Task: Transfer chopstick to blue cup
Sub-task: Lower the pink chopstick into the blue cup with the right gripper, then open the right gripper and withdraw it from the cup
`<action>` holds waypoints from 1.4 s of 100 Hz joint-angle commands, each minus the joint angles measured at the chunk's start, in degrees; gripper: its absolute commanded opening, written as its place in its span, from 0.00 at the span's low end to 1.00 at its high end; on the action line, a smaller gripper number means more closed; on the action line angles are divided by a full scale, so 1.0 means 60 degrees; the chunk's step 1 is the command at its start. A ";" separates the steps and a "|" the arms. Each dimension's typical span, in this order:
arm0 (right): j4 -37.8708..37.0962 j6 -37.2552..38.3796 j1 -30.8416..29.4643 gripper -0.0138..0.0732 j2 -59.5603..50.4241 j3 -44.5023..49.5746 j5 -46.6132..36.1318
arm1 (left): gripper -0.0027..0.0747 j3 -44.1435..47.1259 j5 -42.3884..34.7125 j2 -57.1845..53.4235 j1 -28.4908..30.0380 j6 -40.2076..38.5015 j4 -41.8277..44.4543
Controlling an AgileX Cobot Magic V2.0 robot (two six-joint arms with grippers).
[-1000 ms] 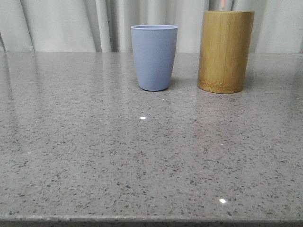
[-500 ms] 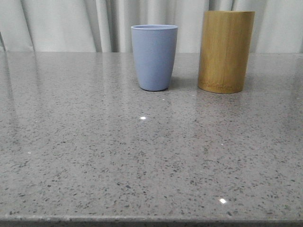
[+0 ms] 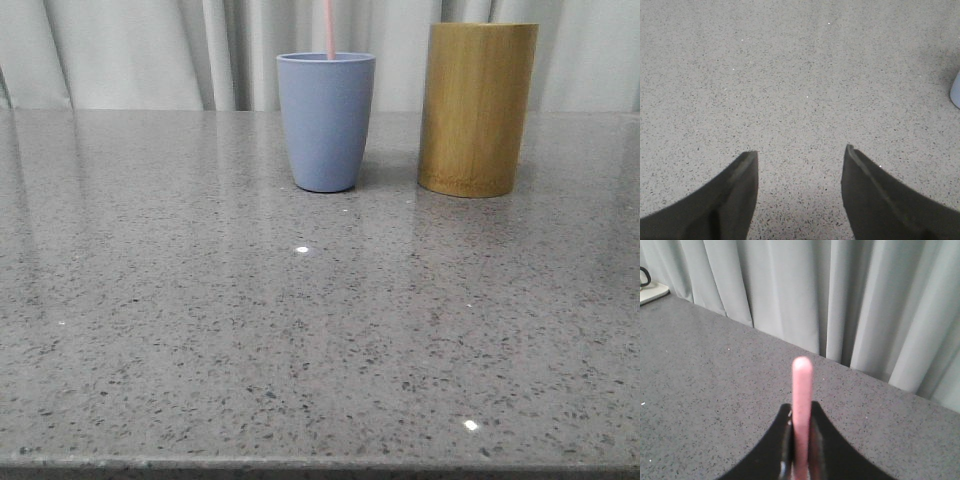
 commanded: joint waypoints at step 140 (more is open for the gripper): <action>-0.0103 0.0292 -0.2392 0.36 -0.2859 0.2196 0.1148 | 0.51 -0.0218 -0.0759 -0.0033 0.0012 -0.0076 -0.0046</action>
